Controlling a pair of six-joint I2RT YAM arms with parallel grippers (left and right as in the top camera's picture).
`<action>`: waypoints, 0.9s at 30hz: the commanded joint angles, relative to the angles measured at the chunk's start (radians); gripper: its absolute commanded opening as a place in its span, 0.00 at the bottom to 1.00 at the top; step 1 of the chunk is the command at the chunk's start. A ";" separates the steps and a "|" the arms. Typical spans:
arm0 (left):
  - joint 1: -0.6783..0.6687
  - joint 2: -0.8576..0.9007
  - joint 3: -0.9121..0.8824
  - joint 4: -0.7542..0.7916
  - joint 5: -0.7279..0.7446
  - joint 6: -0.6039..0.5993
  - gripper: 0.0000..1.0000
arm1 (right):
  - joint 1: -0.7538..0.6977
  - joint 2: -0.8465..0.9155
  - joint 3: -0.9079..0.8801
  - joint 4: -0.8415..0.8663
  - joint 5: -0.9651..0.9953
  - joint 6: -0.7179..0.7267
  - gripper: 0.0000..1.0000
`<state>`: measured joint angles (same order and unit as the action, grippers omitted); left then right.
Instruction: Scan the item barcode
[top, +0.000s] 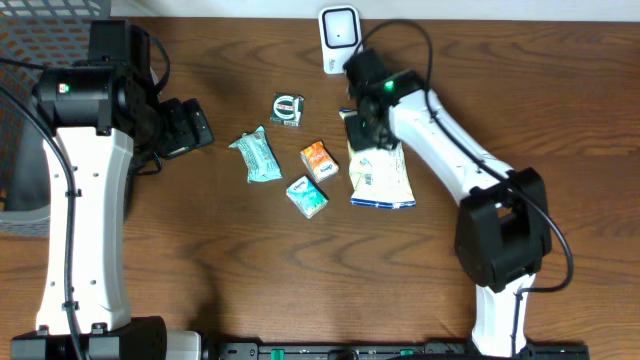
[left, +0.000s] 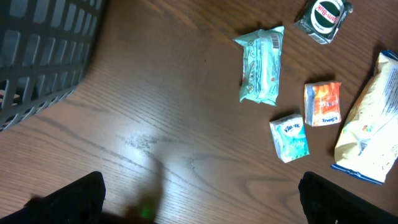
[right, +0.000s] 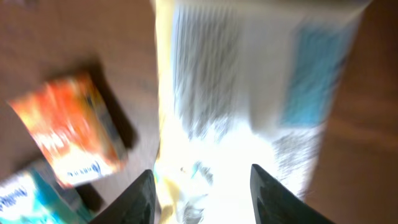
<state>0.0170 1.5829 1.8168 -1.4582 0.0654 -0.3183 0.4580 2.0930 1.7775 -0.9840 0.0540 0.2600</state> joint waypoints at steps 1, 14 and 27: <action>0.002 0.002 -0.005 -0.003 -0.002 -0.013 0.98 | -0.023 -0.030 0.024 0.033 0.106 0.009 0.41; 0.002 0.002 -0.005 -0.003 -0.002 -0.013 0.98 | -0.032 0.067 -0.139 0.232 0.042 0.010 0.32; 0.002 0.002 -0.005 -0.003 -0.002 -0.013 0.98 | -0.050 0.035 0.058 0.045 0.042 0.009 0.43</action>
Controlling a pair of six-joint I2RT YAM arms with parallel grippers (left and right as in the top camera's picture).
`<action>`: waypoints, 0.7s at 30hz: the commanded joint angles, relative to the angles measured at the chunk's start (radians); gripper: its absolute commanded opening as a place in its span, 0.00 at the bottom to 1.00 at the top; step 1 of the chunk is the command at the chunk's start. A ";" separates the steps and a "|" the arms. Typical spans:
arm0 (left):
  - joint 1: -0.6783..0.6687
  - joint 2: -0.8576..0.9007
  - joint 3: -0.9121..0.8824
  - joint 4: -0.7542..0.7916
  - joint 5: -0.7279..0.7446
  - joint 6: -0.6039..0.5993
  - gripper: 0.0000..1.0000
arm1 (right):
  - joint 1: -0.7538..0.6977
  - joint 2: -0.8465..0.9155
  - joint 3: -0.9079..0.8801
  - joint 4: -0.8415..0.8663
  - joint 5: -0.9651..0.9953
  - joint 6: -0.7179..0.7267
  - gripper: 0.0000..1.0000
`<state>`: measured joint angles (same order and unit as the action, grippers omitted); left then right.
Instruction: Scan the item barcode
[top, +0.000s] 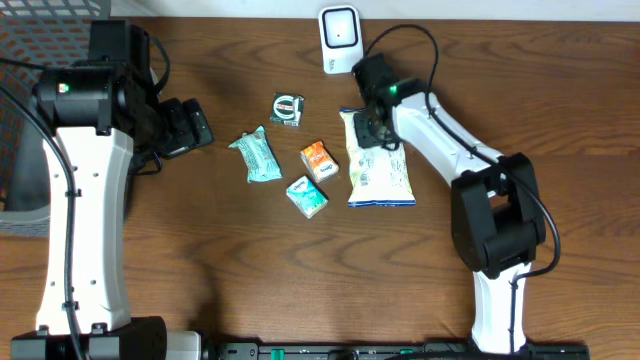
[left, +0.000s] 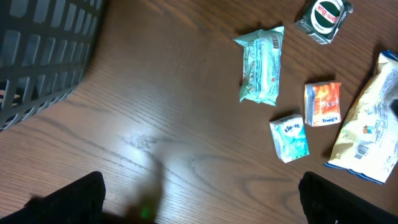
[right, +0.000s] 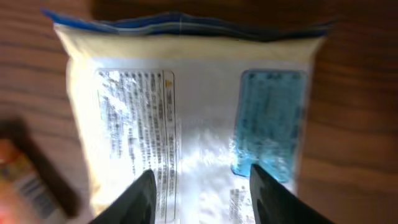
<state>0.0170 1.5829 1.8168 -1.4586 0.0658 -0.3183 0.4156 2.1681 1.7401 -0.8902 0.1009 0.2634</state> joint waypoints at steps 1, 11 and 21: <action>0.002 0.002 -0.005 -0.003 -0.002 -0.013 0.98 | -0.006 -0.044 0.120 -0.090 -0.013 0.005 0.43; 0.002 0.002 -0.005 -0.003 -0.002 -0.013 0.98 | 0.037 -0.045 0.034 -0.304 -0.040 -0.002 0.44; 0.002 0.002 -0.005 -0.003 -0.002 -0.013 0.98 | 0.066 -0.047 -0.213 -0.101 -0.040 0.047 0.44</action>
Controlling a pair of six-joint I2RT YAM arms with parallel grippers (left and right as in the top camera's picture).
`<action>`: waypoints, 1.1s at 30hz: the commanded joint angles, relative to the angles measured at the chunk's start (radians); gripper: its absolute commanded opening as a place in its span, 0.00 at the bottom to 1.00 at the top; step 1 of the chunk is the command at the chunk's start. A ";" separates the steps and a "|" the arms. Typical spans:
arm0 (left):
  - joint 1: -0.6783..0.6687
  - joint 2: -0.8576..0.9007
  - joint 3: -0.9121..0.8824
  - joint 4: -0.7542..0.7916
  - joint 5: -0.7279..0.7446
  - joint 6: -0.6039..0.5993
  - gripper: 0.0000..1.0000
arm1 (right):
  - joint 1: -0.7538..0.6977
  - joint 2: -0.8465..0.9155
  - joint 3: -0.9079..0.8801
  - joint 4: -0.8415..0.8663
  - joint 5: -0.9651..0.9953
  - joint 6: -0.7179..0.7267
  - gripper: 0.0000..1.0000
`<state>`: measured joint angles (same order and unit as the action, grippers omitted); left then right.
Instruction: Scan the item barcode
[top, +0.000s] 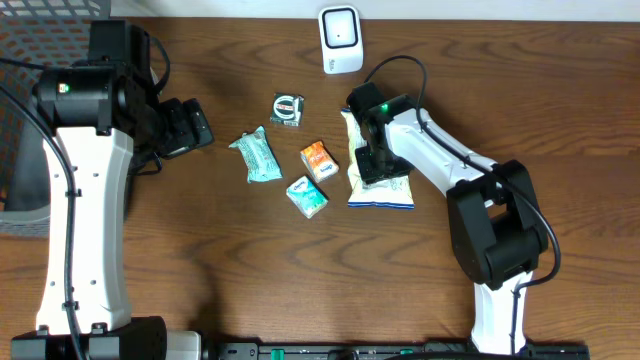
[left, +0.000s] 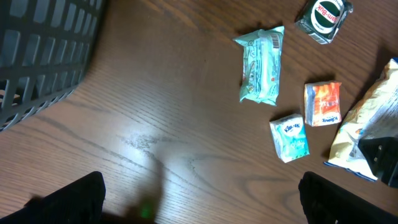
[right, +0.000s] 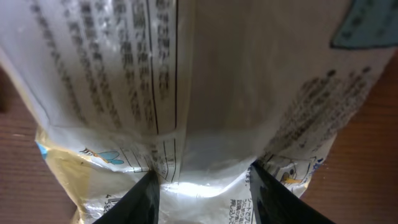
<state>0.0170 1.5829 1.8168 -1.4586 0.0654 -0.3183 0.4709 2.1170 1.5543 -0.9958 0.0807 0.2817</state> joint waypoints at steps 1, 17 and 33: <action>0.002 0.002 -0.005 -0.003 -0.002 -0.013 0.98 | 0.010 -0.002 -0.014 -0.005 -0.020 0.029 0.45; 0.002 0.002 -0.005 -0.003 -0.002 -0.013 0.98 | -0.123 -0.050 0.240 -0.073 0.058 -0.009 0.99; 0.002 0.002 -0.005 -0.003 -0.002 -0.013 0.98 | -0.303 -0.035 0.000 0.180 -0.510 -0.130 0.99</action>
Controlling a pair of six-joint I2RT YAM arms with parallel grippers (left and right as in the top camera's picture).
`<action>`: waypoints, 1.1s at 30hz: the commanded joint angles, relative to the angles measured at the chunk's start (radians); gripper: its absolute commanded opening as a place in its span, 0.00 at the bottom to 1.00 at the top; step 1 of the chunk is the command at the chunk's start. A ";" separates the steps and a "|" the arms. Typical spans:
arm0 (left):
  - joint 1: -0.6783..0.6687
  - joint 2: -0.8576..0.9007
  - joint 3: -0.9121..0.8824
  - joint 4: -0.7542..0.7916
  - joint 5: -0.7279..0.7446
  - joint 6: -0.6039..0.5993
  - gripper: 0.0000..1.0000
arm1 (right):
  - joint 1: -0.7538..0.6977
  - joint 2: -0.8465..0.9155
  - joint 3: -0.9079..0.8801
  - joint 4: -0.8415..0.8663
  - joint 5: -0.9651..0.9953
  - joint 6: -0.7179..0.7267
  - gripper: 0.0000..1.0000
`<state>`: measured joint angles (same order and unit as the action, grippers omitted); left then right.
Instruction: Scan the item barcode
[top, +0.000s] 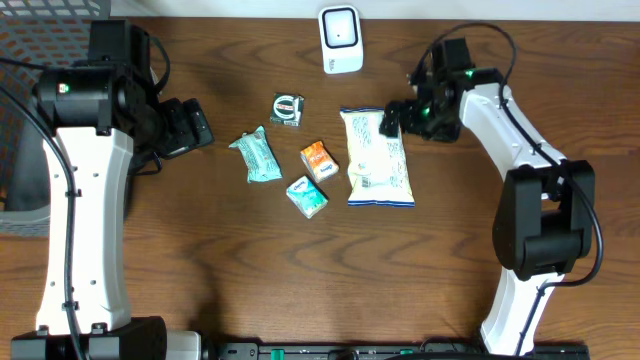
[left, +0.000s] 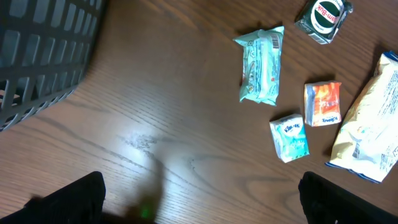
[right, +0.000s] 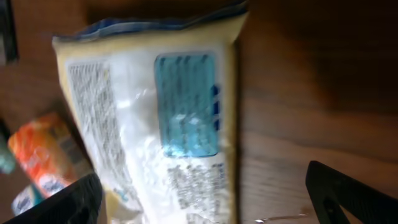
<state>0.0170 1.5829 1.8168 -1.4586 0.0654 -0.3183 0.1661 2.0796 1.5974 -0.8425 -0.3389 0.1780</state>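
Observation:
The white barcode scanner (top: 340, 38) stands at the table's far edge. A white and yellow snack bag (top: 377, 156) lies flat below it, printed back up, also visible in the right wrist view (right: 155, 118). My right gripper (top: 396, 117) hovers just right of the bag's top end, open wide and holding nothing (right: 205, 199). At the left, my left gripper (top: 190, 126) stays open and away from the items (left: 202, 205).
A dark round-labelled packet (top: 287, 108), a teal packet (top: 256, 155), an orange box (top: 319, 160) and a small tissue pack (top: 307, 196) lie left of the bag. A dark mesh basket (top: 30, 60) stands at the far left.
My right gripper was down on the middle of the bag with its fingers closer together. Now it is off the bag, up and to the right, with its fingers spread wider. The bag lies flat.
My right gripper was over the bag's top end near the scanner, and the bag lay slightly tilted. Then it sat at the bag's upper part, then down on its middle. Now it is clear of the bag, which lies straighter. The left arm never moved.

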 joint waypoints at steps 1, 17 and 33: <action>0.002 0.002 -0.005 -0.003 -0.002 -0.013 0.98 | 0.004 0.002 -0.058 0.040 -0.092 -0.026 0.99; 0.002 0.002 -0.005 -0.003 -0.002 -0.013 0.98 | 0.053 0.072 -0.253 0.267 -0.210 0.001 0.84; 0.002 0.002 -0.005 -0.003 -0.002 -0.013 0.98 | 0.018 -0.022 -0.236 0.284 -0.290 0.084 0.01</action>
<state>0.0170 1.5829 1.8168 -1.4586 0.0654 -0.3183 0.2142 2.1216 1.3808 -0.5533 -0.6373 0.2340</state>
